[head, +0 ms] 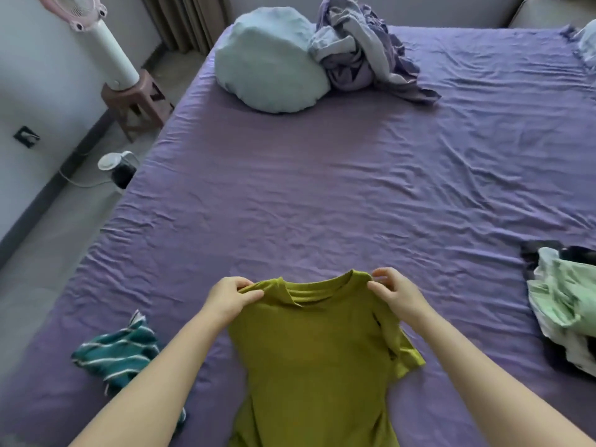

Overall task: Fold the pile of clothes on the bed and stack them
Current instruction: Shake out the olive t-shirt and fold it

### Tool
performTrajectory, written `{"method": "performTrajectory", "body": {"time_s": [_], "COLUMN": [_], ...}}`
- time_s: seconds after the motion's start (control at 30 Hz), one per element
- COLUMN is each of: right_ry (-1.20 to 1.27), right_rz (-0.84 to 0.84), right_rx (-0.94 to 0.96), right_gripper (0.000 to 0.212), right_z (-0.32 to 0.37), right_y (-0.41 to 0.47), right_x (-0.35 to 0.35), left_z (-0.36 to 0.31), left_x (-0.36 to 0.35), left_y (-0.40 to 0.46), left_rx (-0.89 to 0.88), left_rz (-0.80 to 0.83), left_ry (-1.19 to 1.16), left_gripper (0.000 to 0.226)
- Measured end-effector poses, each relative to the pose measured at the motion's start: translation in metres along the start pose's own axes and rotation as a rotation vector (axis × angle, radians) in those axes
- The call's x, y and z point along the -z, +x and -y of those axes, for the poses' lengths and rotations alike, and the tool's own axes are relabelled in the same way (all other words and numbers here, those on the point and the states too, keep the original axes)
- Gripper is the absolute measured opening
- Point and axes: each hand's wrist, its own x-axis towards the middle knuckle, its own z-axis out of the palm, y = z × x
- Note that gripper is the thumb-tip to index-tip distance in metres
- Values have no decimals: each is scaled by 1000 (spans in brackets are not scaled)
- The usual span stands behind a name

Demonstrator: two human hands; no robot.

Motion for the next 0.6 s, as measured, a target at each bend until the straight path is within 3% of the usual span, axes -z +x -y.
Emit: {"method": "performTrajectory", "body": {"time_s": [0.1,0.27,0.33,0.43,0.5,0.6], "right_ry": [-66,-440,-591,-750,-494,-75], "right_rz": [87,40,-46,-91,-198,-502], "right_rx": [-73,-146,-155,-35,31,12], "right_gripper": [58,78,76,45,28,21], "right_z": [-16,-58,-69,-72,-70,-59], "right_y": [27,60,66,69,69,77], "right_x": [-25,-72,-87,-94,-85,-51], "left_z": [3,24,35,44,43,30], "left_x": [-9,-38,-48,-49,-39,-18], "left_y": [35,86,99,114,123,142], "left_rx": [-36,-74,-77,-107,-163,-266], "left_rz": [-35,-58,-65,-91,-120,-187], "left_ry": [7,-49,-17,52,94,164], "left_gripper": [7,18,24,27,26,26]}}
